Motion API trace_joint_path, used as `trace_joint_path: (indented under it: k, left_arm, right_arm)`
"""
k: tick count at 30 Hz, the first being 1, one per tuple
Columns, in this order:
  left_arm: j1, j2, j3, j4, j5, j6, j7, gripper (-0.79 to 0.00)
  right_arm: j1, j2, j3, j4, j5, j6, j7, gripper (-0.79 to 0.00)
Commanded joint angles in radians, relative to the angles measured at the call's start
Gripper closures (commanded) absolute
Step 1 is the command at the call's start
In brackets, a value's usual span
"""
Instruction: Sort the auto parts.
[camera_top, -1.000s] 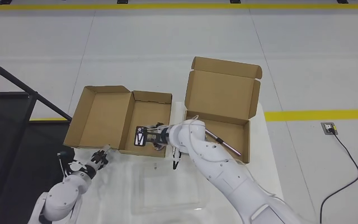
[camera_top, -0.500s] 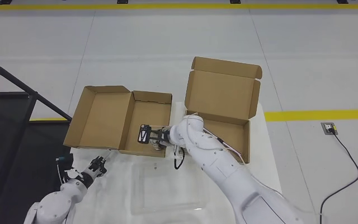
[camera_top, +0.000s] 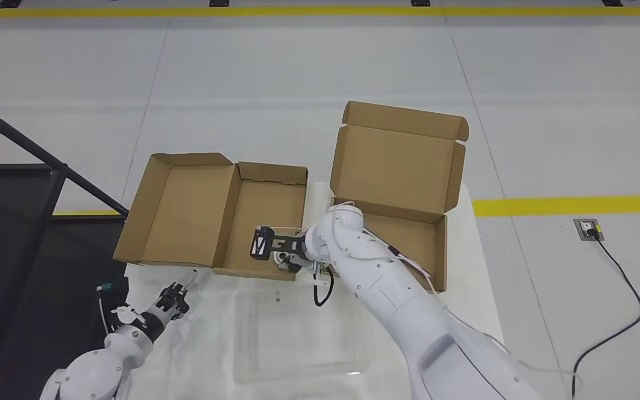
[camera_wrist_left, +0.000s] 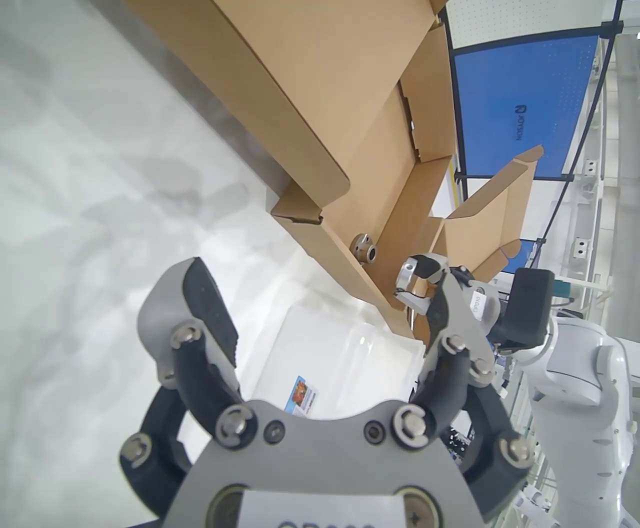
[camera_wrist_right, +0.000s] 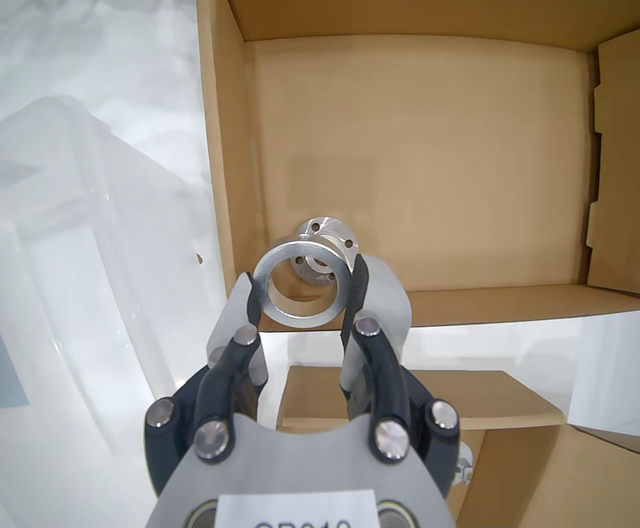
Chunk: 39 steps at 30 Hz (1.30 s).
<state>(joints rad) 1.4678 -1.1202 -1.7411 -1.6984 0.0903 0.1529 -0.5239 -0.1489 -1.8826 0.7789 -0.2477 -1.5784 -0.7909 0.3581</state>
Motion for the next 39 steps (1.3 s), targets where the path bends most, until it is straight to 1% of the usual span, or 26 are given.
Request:
trace_joint_path:
  k: [1, 3, 6, 8, 12, 14, 18, 21, 23, 25, 26, 27, 29, 32, 37, 39]
  left_arm:
    - [0.0, 0.0, 0.0, 0.0, 0.0, -0.001, 0.001, -0.785]
    - [0.0, 0.0, -0.001, 0.0, 0.0, -0.002, 0.001, -0.785]
    - [0.0, 0.0, -0.001, 0.002, -0.002, -0.006, 0.0, -0.785]
    - [0.0, 0.0, -0.002, 0.003, -0.002, -0.006, 0.0, -0.785]
    - [-0.001, 0.0, -0.003, 0.005, -0.002, -0.008, -0.002, -0.785]
    - [-0.001, 0.0, -0.004, 0.005, -0.002, -0.008, -0.003, -0.785]
    - [-0.002, 0.0, -0.005, 0.008, -0.004, -0.008, -0.003, -0.785]
    - [-0.003, 0.0, -0.007, 0.009, -0.004, -0.009, -0.004, -0.785]
    - [-0.004, 0.0, -0.007, 0.01, -0.004, -0.01, -0.004, -0.785]
    - [-0.003, 0.0, -0.007, 0.011, -0.004, -0.012, -0.003, -0.785]
    - [-0.003, 0.0, -0.007, 0.011, -0.005, -0.013, -0.004, -0.785]
    - [-0.003, 0.0, -0.008, 0.011, -0.006, -0.014, -0.005, -0.785]
    - [-0.003, 0.0, -0.009, 0.011, -0.008, -0.017, -0.005, -0.785]
    - [0.001, 0.001, -0.019, 0.007, -0.022, -0.03, -0.004, -0.785]
    - [0.021, 0.002, -0.048, 0.0, -0.057, -0.087, -0.014, -0.785]
    - [0.031, 0.003, -0.061, -0.006, -0.066, -0.113, -0.016, -0.785]
  right_arm:
    - [0.002, -0.003, -0.001, 0.008, 0.001, -0.001, -0.002, -0.252]
    - [0.005, -0.006, -0.002, 0.015, 0.0, -0.004, -0.003, -0.299]
    - [0.008, -0.01, -0.004, 0.024, 0.0, -0.006, -0.004, -0.302]
    - [0.009, -0.012, -0.005, 0.028, -0.001, -0.006, -0.005, -0.317]
    - [0.011, -0.015, -0.006, 0.032, -0.002, -0.007, -0.008, -0.409]
    - [0.012, -0.016, -0.007, 0.035, -0.003, -0.009, -0.008, -0.413]
    - [0.013, -0.018, -0.008, 0.037, -0.005, -0.005, -0.015, -0.471]
    - [0.014, -0.019, -0.009, 0.038, -0.008, -0.003, -0.02, -0.459]
    - [0.015, -0.019, -0.01, 0.036, -0.011, 0.002, -0.027, -0.48]
    - [0.014, -0.018, -0.013, 0.03, -0.02, 0.016, -0.045, -0.526]
    - [0.014, -0.018, -0.015, 0.028, -0.026, 0.023, -0.058, -0.533]
    - [0.015, -0.016, -0.017, 0.025, -0.033, 0.032, -0.073, -0.536]
    - [0.013, -0.012, -0.023, 0.015, -0.054, 0.044, -0.12, -0.576]
    - [0.009, -0.001, -0.037, -0.007, -0.103, 0.046, -0.228, -0.64]
    - [-0.009, 0.032, -0.065, -0.044, -0.211, 0.065, -0.456, -0.603]
    - [-0.018, 0.047, -0.069, -0.056, -0.245, 0.095, -0.533, -0.662]
